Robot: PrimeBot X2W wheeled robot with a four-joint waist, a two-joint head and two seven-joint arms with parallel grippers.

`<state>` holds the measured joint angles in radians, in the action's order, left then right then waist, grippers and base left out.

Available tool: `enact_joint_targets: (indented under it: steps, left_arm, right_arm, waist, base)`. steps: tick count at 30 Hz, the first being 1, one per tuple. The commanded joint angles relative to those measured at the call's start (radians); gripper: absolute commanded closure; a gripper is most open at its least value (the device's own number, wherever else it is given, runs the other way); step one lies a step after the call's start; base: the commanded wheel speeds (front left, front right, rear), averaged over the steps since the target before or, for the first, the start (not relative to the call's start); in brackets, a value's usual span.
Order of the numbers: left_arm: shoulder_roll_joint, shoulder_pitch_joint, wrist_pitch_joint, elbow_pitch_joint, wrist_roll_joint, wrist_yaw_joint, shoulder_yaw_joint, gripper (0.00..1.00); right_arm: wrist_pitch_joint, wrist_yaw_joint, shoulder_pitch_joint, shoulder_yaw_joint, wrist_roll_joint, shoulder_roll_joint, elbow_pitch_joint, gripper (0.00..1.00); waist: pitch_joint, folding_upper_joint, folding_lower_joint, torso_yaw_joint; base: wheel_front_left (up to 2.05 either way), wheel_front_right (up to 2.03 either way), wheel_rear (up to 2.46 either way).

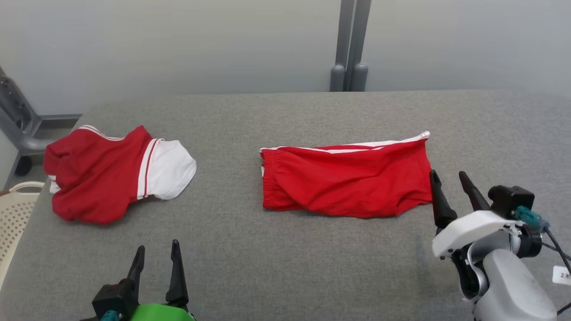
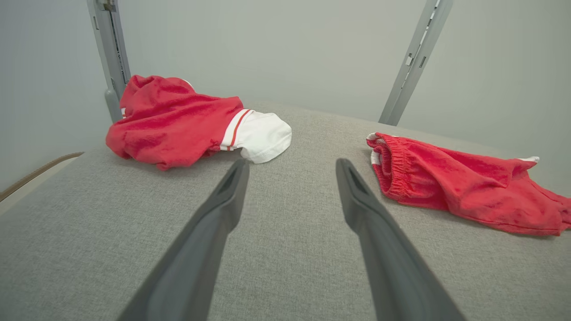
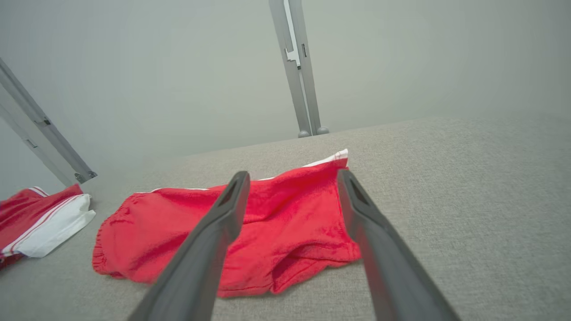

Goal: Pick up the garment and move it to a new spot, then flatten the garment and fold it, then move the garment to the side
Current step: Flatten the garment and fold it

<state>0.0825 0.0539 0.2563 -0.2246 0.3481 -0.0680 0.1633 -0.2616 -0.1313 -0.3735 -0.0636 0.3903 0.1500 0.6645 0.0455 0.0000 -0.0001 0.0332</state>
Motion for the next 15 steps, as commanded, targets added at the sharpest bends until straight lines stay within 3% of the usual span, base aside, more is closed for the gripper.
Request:
enact_joint_targets:
  steps: [1,6,15]
  left_arm:
    - [0.012,-0.011,0.003,0.001,-0.010,-0.007,-0.004,0.00]
    - [0.014,-0.020,0.008,0.007,-0.003,-0.001,-0.021,0.00]
    - [0.016,-0.050,0.009,-0.009,0.054,0.065,-0.030,0.00]
  right_arm:
    - [-0.004,0.001,0.029,0.006,-0.017,-0.005,-0.031,0.00]
    - [-0.004,0.001,0.150,-0.001,-0.045,-0.046,-0.207,0.00]
    - [0.026,0.001,0.273,0.020,-0.079,-0.084,-0.320,0.00]
  waist:
    - [0.029,0.0000,0.0001,-0.042]
    - [0.042,0.0000,0.0001,-0.071]
    - [0.064,0.0000,0.0001,-0.092]
  base:
    - [0.00,0.00,0.00]
    - [0.00,0.00,0.00]
    - [0.00,0.00,0.00]
